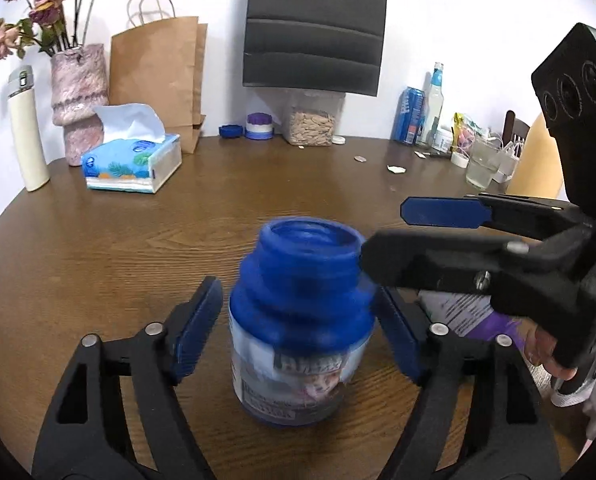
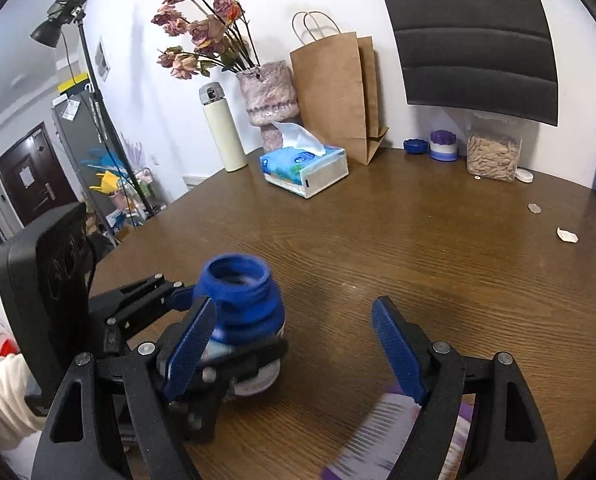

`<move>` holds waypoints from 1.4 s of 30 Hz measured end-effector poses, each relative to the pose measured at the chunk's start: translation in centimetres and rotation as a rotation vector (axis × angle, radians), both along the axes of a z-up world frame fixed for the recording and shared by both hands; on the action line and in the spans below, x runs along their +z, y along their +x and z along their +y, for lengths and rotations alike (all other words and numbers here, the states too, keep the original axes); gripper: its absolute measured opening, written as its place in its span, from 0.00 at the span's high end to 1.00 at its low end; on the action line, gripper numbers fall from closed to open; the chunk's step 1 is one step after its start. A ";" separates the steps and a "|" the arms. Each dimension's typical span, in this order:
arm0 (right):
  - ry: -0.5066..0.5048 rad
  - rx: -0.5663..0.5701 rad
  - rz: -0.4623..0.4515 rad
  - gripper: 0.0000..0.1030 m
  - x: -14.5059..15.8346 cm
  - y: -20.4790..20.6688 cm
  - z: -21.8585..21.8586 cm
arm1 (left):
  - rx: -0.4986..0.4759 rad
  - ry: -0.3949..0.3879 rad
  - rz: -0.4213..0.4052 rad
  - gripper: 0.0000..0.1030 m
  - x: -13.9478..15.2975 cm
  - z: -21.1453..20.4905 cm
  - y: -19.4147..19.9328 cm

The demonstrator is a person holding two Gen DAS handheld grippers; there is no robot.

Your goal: Flip cup upright

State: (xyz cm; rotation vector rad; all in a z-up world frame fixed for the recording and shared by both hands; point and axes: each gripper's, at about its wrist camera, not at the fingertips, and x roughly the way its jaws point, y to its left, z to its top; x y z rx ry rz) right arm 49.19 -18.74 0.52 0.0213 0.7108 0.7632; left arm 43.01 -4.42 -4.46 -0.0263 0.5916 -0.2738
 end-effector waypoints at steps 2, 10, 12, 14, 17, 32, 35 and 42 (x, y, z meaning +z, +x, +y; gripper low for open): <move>0.015 -0.003 -0.002 0.18 0.3 -0.3 -0.2 | -0.008 0.005 -0.005 0.28 0.0 -0.2 -0.6; 0.047 -0.032 -0.011 0.18 1.4 -2.0 -1.4 | -0.015 0.044 -0.026 0.22 0.5 -0.9 -2.8; 0.035 -0.042 -0.023 0.18 2.0 -2.7 -1.7 | -0.003 0.040 -0.044 0.21 1.3 -0.7 -3.8; 0.027 -0.053 -0.032 0.18 2.9 -3.9 -2.3 | 0.022 0.033 -0.064 0.01 2.3 -0.3 -5.4; -0.006 -0.093 -0.056 0.18 4.0 -6.4 -3.5 | 0.076 0.027 -0.137 0.00 4.5 0.4 -9.2; -0.205 -0.288 -0.170 0.18 5.2 -20.6 -5.7 | 0.297 0.137 -0.219 0.00 8.0 2.3 -22.6; -0.189 -0.293 -0.159 0.18 5.1 -22.0 -5.5 | 0.305 0.138 -0.226 0.00 8.3 2.7 -24.1; -0.169 -0.301 -0.187 0.18 5.8 -24.1 -5.3 | 0.300 0.114 -0.227 0.00 8.2 3.2 -25.0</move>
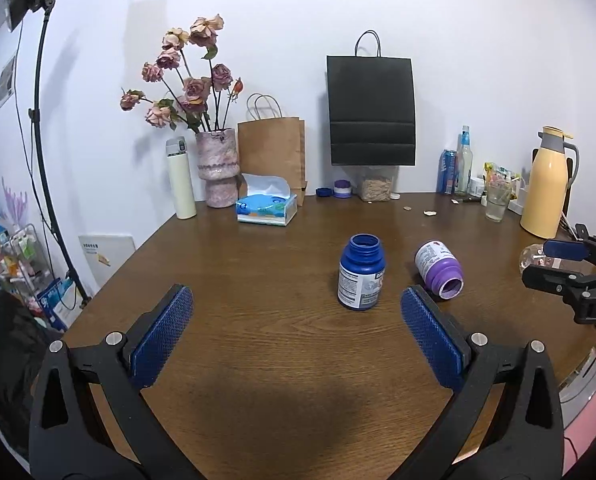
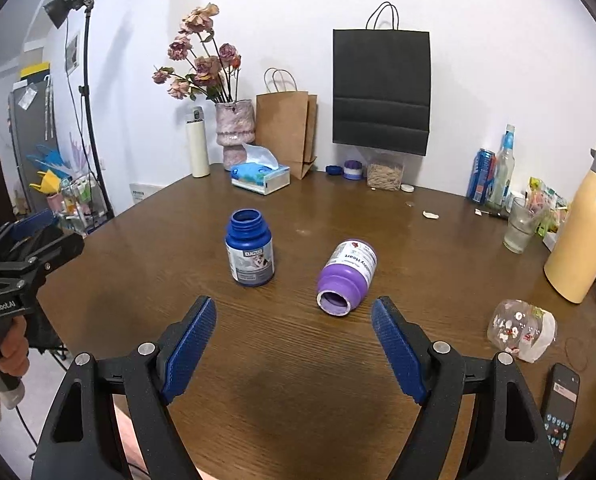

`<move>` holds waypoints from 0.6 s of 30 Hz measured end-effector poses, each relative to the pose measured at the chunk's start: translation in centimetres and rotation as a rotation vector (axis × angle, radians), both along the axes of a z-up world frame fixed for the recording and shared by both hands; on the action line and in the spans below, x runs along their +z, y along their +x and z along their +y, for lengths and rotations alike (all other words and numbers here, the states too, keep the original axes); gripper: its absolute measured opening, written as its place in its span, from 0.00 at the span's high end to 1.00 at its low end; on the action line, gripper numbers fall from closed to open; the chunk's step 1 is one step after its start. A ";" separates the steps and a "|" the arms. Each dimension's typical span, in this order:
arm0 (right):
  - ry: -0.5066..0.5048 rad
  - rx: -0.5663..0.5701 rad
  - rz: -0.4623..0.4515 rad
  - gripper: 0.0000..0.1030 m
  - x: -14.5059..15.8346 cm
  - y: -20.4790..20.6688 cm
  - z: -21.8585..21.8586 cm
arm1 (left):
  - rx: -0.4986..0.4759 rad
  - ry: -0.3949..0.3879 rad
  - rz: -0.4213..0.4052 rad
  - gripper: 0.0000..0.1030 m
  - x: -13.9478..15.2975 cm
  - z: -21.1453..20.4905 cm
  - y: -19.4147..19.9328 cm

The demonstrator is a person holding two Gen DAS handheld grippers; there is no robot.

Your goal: Flip cup upright

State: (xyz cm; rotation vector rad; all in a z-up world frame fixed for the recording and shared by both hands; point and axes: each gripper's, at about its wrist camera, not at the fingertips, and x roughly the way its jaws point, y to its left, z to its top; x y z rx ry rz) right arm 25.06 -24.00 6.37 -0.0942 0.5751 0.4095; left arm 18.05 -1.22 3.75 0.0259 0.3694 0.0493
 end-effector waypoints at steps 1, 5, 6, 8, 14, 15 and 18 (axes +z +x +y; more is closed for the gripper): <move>0.007 -0.003 0.003 0.18 0.0 0.0 -0.1 | -0.001 -0.006 0.001 0.00 0.0 0.0 0.0; 0.011 -0.009 0.005 0.18 0.0 -0.1 -0.1 | 0.009 -0.012 -0.001 0.00 -0.2 0.3 -0.3; 0.012 -0.009 0.005 0.18 0.0 -0.3 -0.2 | 0.013 -0.014 0.000 0.00 -0.2 0.3 -0.4; 0.019 -0.012 0.004 0.18 0.0 -0.6 -0.4 | 0.021 -0.020 0.001 0.00 -0.2 0.4 -0.8; 0.047 -0.020 -0.042 0.18 0.4 -5.2 -0.7 | 0.091 0.010 -0.104 0.00 0.4 0.1 -6.4; 0.048 -0.014 -0.058 0.18 0.4 -6.3 -0.7 | 0.074 0.012 -0.125 0.00 0.3 0.0 -7.7; 0.038 0.005 -0.111 0.18 0.2 -9.9 -0.6 | -0.004 0.026 -0.197 0.00 -0.4 0.0 -11.2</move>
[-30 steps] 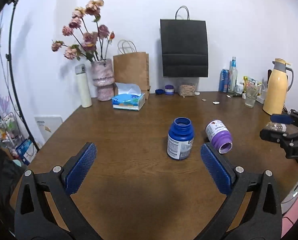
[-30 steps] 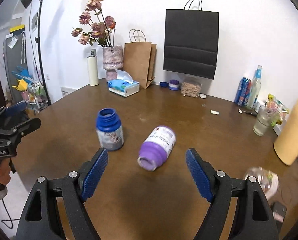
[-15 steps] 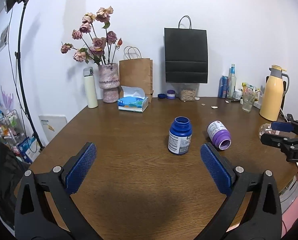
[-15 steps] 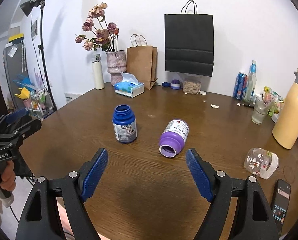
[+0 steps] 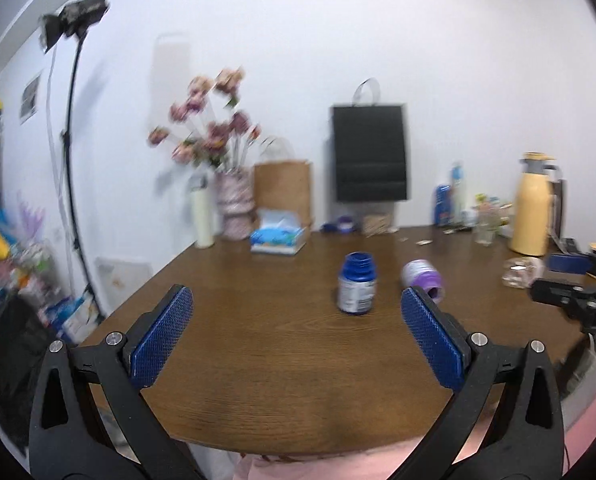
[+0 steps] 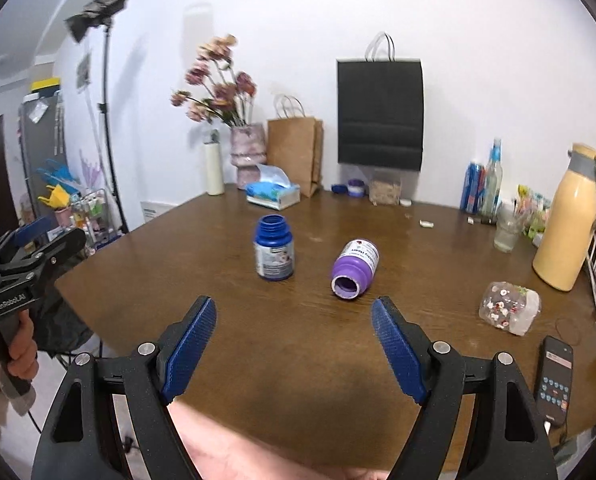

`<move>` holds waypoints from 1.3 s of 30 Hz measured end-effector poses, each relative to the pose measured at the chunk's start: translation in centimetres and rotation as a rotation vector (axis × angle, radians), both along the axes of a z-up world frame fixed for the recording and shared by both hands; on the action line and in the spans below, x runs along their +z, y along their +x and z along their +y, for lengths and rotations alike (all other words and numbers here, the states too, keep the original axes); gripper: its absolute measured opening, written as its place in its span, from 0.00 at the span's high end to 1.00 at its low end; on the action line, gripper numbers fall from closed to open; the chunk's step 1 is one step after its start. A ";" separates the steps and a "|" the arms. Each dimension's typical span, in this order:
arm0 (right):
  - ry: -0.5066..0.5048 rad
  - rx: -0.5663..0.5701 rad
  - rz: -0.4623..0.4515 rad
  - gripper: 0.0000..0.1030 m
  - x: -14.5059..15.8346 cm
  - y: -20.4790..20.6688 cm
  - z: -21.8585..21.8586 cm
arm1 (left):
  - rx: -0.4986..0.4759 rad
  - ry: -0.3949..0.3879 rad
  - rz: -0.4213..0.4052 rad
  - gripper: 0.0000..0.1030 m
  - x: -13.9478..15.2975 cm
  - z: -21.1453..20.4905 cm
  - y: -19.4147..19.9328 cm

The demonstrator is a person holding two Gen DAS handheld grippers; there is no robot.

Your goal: Flip cup upright

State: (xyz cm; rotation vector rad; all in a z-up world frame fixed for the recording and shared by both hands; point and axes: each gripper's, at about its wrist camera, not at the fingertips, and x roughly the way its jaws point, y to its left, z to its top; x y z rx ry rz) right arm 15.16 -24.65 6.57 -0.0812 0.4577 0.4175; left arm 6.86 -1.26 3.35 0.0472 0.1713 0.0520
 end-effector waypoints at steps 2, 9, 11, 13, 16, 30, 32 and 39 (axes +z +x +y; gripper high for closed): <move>-0.022 0.016 -0.008 0.18 -0.5 -1.4 0.0 | 0.010 0.003 -0.009 0.00 -0.7 0.0 -1.5; 0.071 -0.061 -0.050 0.18 -3.9 -8.5 -1.2 | 0.042 -0.009 0.068 0.00 -4.7 -0.2 -7.5; 0.084 -0.070 -0.070 0.18 -4.6 -10.1 -1.3 | 0.001 -0.103 0.107 0.00 -4.6 0.3 -7.8; 0.092 -0.055 -0.059 0.18 -4.9 -10.6 -1.0 | 0.007 -0.078 0.088 0.00 -4.3 -0.2 -7.9; 0.060 -0.046 -0.067 0.18 -4.7 -10.6 -0.2 | -0.008 -0.077 0.088 0.00 -4.3 -0.4 -7.8; 0.045 -0.032 -0.082 0.18 -4.6 -11.0 0.4 | -0.007 -0.078 0.071 0.00 -4.5 -0.2 -8.5; 0.042 -0.031 -0.082 0.18 -4.6 -11.0 0.4 | -0.007 -0.078 0.070 0.00 -4.5 -0.2 -8.5; 0.039 -0.030 -0.087 0.18 -4.6 -11.0 0.4 | -0.015 -0.077 0.073 0.00 -4.5 -0.4 -8.4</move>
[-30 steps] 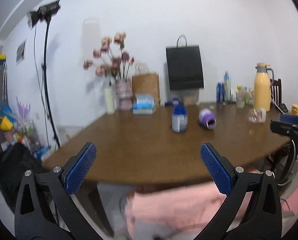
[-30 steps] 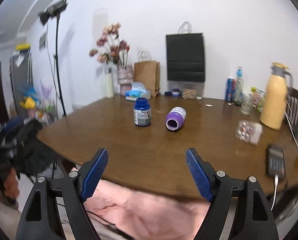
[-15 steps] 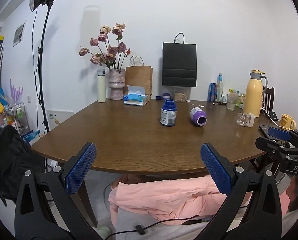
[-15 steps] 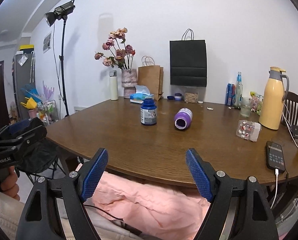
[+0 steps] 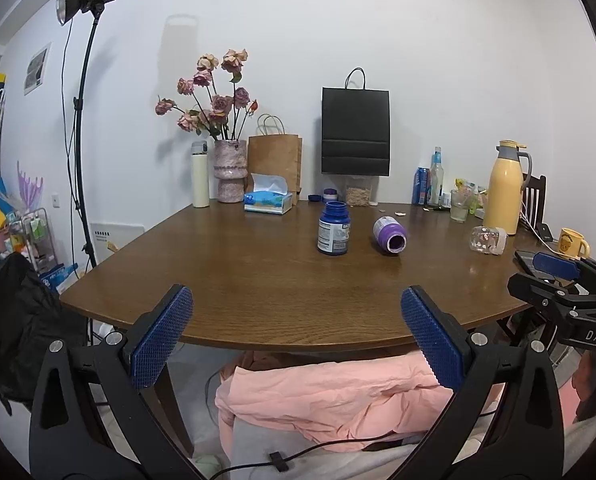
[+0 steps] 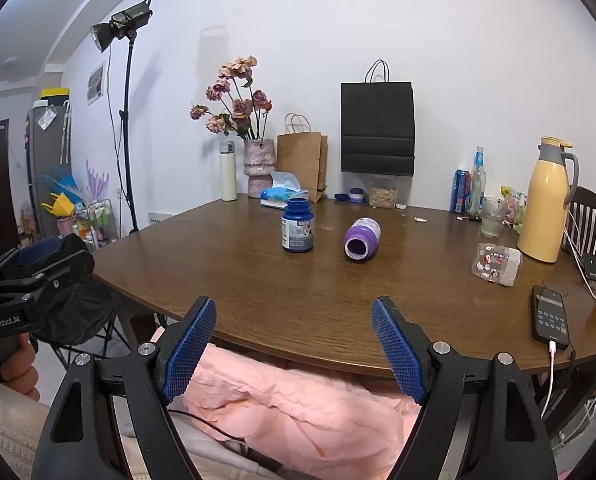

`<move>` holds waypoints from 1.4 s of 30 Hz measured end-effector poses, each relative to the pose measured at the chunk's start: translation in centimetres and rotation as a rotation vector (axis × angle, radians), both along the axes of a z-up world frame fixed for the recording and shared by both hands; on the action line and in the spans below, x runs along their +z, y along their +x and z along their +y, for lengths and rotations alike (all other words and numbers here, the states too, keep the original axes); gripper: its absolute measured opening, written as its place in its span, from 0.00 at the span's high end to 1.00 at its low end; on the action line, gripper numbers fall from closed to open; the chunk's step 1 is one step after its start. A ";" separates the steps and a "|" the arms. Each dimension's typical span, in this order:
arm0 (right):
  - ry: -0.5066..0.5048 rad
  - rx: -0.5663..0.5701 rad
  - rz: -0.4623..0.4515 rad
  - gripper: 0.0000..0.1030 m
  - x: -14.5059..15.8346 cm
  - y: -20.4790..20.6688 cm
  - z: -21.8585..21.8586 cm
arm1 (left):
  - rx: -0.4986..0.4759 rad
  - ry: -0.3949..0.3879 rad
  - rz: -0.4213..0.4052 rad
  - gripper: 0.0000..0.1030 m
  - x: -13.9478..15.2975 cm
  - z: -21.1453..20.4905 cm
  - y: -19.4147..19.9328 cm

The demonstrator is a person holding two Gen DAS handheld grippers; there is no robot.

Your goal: Flip cup upright

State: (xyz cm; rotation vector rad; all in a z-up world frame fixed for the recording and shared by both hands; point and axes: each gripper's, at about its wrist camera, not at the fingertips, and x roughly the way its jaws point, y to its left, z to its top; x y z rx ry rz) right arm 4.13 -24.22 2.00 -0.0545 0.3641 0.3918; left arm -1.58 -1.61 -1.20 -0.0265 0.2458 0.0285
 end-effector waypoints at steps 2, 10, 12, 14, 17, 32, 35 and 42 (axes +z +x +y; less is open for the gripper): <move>-0.001 -0.002 0.001 0.18 0.0 0.0 0.0 | 0.002 0.001 -0.002 0.00 0.0 0.0 0.0; 0.000 -0.004 -0.004 0.18 0.3 0.0 -0.2 | 0.008 0.005 -0.009 0.00 0.2 -0.1 -0.2; -0.001 -0.004 -0.004 0.18 0.3 0.0 -0.2 | 0.008 0.005 -0.010 0.00 0.3 -0.1 -0.2; -0.001 -0.004 -0.003 0.18 0.3 0.0 -0.2 | 0.008 0.006 -0.010 0.00 0.3 -0.1 -0.2; -0.001 -0.004 -0.004 0.18 0.3 0.0 -0.2 | 0.008 0.006 -0.010 0.00 0.3 -0.1 -0.2; -0.006 -0.001 0.008 0.18 0.4 0.2 -0.1 | -0.001 0.004 -0.005 0.00 0.5 0.2 0.0; -0.008 -0.002 0.008 0.18 0.3 0.2 -0.1 | -0.001 0.005 -0.006 0.00 0.5 0.2 0.0; -0.006 -0.002 0.009 0.18 0.4 0.2 -0.1 | -0.003 0.005 -0.006 0.00 0.5 0.4 0.0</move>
